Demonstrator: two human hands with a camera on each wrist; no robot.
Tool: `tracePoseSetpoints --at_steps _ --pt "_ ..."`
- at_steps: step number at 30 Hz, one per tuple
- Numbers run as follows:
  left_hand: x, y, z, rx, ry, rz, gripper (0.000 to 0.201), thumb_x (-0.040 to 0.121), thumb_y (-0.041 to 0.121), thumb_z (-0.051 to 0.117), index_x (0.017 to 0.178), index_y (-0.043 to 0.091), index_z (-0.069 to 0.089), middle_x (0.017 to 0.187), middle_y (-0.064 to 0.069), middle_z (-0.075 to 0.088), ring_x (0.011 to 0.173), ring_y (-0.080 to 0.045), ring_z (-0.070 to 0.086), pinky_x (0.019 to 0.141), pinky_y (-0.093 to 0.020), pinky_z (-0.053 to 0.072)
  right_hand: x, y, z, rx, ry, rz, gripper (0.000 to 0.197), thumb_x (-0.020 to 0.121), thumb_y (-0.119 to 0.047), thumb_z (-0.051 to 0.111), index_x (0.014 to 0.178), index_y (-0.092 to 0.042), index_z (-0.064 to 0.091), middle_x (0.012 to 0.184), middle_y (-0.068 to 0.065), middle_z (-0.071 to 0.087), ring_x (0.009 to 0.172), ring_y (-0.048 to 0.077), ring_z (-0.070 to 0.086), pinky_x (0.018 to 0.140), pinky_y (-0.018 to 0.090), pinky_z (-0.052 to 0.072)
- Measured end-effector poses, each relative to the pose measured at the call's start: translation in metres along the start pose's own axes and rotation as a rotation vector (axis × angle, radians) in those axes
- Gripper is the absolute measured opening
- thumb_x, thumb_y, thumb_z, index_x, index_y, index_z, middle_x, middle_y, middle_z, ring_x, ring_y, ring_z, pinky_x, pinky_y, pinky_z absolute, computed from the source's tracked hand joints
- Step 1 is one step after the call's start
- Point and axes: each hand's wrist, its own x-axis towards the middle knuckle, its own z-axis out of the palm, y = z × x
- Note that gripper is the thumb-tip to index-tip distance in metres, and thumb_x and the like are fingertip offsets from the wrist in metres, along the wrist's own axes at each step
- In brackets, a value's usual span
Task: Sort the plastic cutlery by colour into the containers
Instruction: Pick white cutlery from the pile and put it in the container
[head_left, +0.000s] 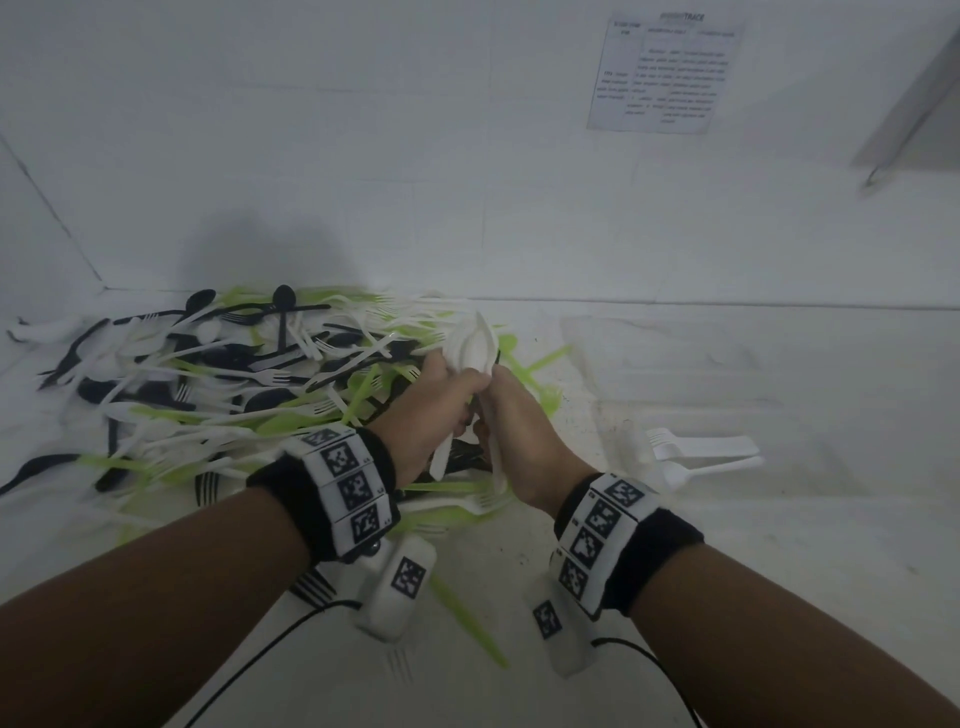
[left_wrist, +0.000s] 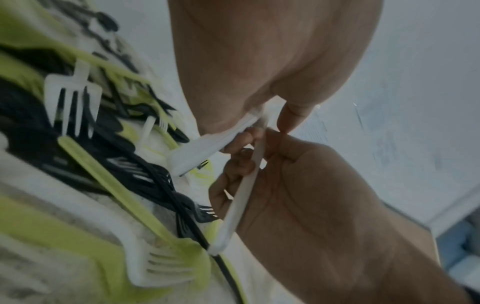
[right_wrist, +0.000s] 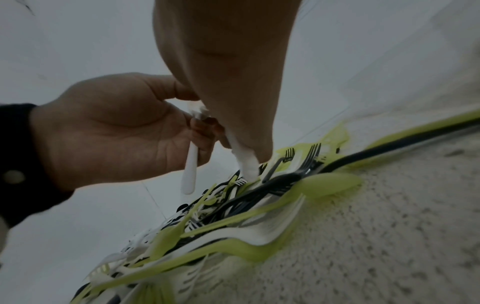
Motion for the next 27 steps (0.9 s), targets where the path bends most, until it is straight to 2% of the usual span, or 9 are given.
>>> tracePoseSetpoints --at_steps 7,12,15,17,19,21,23,25,27 --pt "0.005 0.000 -0.003 -0.207 0.062 0.027 0.028 0.103 0.013 0.052 0.130 0.018 0.056 0.095 -0.006 0.058 0.062 -0.009 0.048 0.054 -0.025 0.043 0.005 0.010 -0.009 0.064 0.021 0.086 0.028 0.109 -0.023 0.049 0.129 -0.011 0.064 0.110 0.009 0.070 0.098 0.020 0.065 0.092 0.037 0.055" --pt "0.007 -0.005 0.003 -0.060 0.104 0.074 0.029 0.103 0.011 0.046 0.131 0.015 0.054 0.103 -0.008 0.068 0.064 -0.004 0.063 0.052 -0.019 0.050 0.002 0.009 -0.015 0.021 0.078 0.103 0.024 0.109 -0.022 0.048 0.112 -0.013 0.070 0.104 0.007 0.073 0.096 0.019 0.069 0.089 0.035 0.057" --pt "0.011 -0.009 0.000 -0.050 0.193 0.081 0.029 0.103 0.015 0.044 0.131 0.013 0.051 0.113 -0.013 0.070 0.088 -0.017 0.071 0.065 -0.026 0.056 -0.002 0.004 -0.019 -0.033 0.167 0.057 0.026 0.110 -0.023 0.045 0.105 -0.021 0.071 0.090 -0.011 0.071 0.087 0.009 0.064 0.088 0.028 0.052" --pt "0.015 -0.009 -0.005 -0.119 0.272 0.066 0.024 0.104 0.013 0.041 0.126 0.013 0.050 0.113 -0.021 0.070 0.093 -0.029 0.072 0.071 -0.034 0.061 0.000 0.005 -0.026 -0.027 0.212 0.041 0.027 0.111 -0.023 0.042 0.128 -0.026 0.063 0.093 -0.020 0.061 0.086 0.007 0.053 0.086 0.024 0.048" --pt "0.018 -0.008 -0.010 -0.192 0.304 0.052 0.026 0.104 0.010 0.040 0.130 0.011 0.047 0.111 -0.024 0.071 0.086 -0.029 0.072 0.067 -0.033 0.061 0.001 0.009 -0.032 -0.065 0.190 0.051 0.050 0.111 -0.030 0.039 0.160 -0.027 0.030 0.103 -0.022 0.045 0.087 0.000 0.042 0.092 0.025 0.043" --pt "0.019 -0.007 -0.014 -0.216 0.297 0.058 0.030 0.104 0.010 0.042 0.134 0.009 0.043 0.110 -0.024 0.070 0.086 -0.027 0.071 0.070 -0.033 0.061 -0.001 0.012 -0.033 -0.162 0.093 -0.015 0.058 0.112 -0.036 0.035 0.164 -0.040 0.008 0.118 -0.027 0.045 0.088 -0.006 0.040 0.093 0.024 0.037" --pt "0.017 -0.005 -0.013 -0.220 0.270 0.081 0.029 0.105 0.012 0.046 0.134 0.006 0.043 0.108 -0.021 0.067 0.088 -0.026 0.069 0.078 -0.036 0.062 -0.005 0.011 -0.027 -0.243 0.000 -0.108 0.051 0.113 -0.035 0.032 0.158 -0.052 0.016 0.146 -0.036 0.040 0.114 -0.009 0.051 0.102 0.017 0.038" --pt "0.012 -0.001 -0.010 -0.267 0.222 0.100 0.033 0.104 0.016 0.051 0.133 0.002 0.044 0.108 -0.020 0.064 0.091 -0.028 0.067 0.087 -0.047 0.060 -0.002 0.015 -0.019 -0.341 0.006 -0.181 0.046 0.113 -0.025 0.035 0.150 -0.053 0.035 0.143 -0.004 0.061 0.112 0.014 0.064 0.090 0.019 0.049" --pt "0.010 0.000 -0.007 -0.311 0.195 0.101 0.038 0.100 0.022 0.058 0.130 0.002 0.046 0.119 -0.023 0.062 0.104 -0.035 0.068 0.097 -0.058 0.055 0.007 0.024 -0.015 -0.372 0.061 -0.225 0.046 0.111 -0.018 0.039 0.146 -0.046 0.049 0.103 0.028 0.067 0.079 0.036 0.057 0.069 0.023 0.048"
